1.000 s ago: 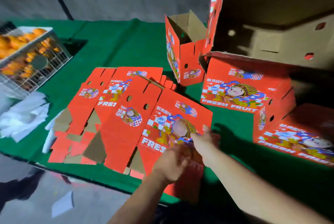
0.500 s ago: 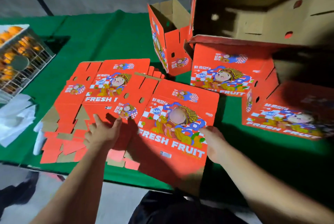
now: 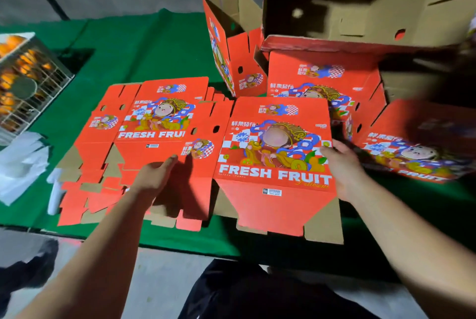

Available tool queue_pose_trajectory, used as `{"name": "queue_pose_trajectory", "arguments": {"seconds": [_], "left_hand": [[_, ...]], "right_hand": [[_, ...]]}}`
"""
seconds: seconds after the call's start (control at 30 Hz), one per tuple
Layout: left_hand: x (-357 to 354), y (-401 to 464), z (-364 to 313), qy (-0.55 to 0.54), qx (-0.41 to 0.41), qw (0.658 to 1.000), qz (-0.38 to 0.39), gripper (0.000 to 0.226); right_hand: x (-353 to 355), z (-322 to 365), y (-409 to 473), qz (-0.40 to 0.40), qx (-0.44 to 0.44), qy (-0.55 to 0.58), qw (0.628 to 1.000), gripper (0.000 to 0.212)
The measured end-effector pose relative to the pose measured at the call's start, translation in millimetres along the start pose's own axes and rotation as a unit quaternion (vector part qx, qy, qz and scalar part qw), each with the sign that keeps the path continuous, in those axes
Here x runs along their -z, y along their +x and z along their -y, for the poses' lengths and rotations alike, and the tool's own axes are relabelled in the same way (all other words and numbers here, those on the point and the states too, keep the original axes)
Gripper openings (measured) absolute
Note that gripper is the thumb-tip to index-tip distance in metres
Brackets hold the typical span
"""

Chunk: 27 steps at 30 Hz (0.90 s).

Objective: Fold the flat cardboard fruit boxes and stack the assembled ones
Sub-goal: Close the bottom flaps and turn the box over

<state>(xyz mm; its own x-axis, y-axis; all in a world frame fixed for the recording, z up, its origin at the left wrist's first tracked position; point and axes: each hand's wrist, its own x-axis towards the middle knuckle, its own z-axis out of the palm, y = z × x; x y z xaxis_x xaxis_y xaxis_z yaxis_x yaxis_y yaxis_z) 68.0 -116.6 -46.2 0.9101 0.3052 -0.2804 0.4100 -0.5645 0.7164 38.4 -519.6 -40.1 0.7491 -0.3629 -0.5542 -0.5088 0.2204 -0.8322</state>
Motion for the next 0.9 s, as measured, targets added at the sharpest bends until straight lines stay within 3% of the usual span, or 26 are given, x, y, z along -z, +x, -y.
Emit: {"name": "queue_pose_trajectory", "arguments": {"seconds": [0.1, 0.13, 0.2, 0.23, 0.3, 0.33, 0.37, 0.43, 0.47, 0.5, 0.57, 0.67, 0.77, 0.83, 0.9], "left_hand": [[-3.7, -29.4, -35.1, -0.035, 0.002, 0.999, 0.021, 0.048], [-7.0, -43.1, -48.9, -0.04, -0.012, 0.996, 0.083, 0.045], [-18.9, -68.6, -66.2, -0.094, -0.078, 0.968, 0.22, 0.015], [-27.0, -80.5, -72.9, -0.137, -0.114, 0.949, 0.26, 0.025], [-46.1, -92.6, -83.5, -0.24, -0.118, 0.939, 0.218, 0.015], [-50.9, -90.3, -83.2, -0.26, -0.123, 0.948, 0.14, 0.04], [-49.0, -93.5, -88.0, -0.269, -0.142, 0.95, 0.074, 0.048], [-44.2, -88.5, -94.3, -0.282, -0.193, 0.94, -0.021, 0.047], [-46.0, -83.7, -102.6, -0.307, -0.192, 0.932, -0.028, 0.05], [-48.5, -82.5, -110.2, -0.344, -0.185, 0.92, -0.012, 0.055], [-44.7, -79.0, -108.4, -0.398, -0.225, 0.884, 0.096, 0.073], [-43.7, -79.1, -102.3, -0.323, -0.23, 0.899, 0.185, 0.109], [-48.2, -81.8, -103.8, -0.276, -0.142, 0.92, 0.239, 0.106], [-49.9, -83.0, -107.8, -0.316, -0.064, 0.906, 0.276, 0.101], [-49.8, -79.7, -107.3, -0.324, -0.032, 0.901, 0.286, 0.095]], "right_hand": [[-3.3, 2.9, -7.6, 0.047, -0.028, -0.041, 0.998, 0.013], [-9.0, 1.8, -10.0, 0.08, -0.035, -0.029, 0.996, 0.022], [-25.2, 2.4, -17.1, 0.147, -0.05, -0.022, 0.988, 0.05], [-31.5, 4.7, -20.0, 0.159, -0.061, -0.031, 0.985, 0.064], [-34.9, 13.1, -26.8, 0.143, -0.077, -0.028, 0.986, 0.078], [-31.8, 18.6, -27.6, 0.127, -0.072, -0.024, 0.989, 0.074], [-26.1, 24.6, -27.5, 0.115, -0.065, -0.024, 0.991, 0.061], [-10.4, 34.6, -24.3, 0.129, -0.064, -0.04, 0.989, 0.049], [-1.2, 38.3, -21.8, 0.146, -0.07, -0.04, 0.986, 0.048], [8.7, 42.1, -20.3, 0.159, -0.07, -0.038, 0.984, 0.047], [27.6, 50.4, -21.5, 0.17, -0.041, -0.048, 0.983, 0.051], [40.7, 59.5, -40.2, 0.189, 0.043, -0.095, 0.976, 0.05], [44.4, 62.4, -63.9, 0.269, 0.143, -0.217, 0.927, 0.08], [45.9, 66.4, -77.3, 0.35, 0.158, -0.348, 0.855, 0.103], [47.3, 68.0, -85.3, 0.363, 0.156, -0.464, 0.793, 0.121]]}}
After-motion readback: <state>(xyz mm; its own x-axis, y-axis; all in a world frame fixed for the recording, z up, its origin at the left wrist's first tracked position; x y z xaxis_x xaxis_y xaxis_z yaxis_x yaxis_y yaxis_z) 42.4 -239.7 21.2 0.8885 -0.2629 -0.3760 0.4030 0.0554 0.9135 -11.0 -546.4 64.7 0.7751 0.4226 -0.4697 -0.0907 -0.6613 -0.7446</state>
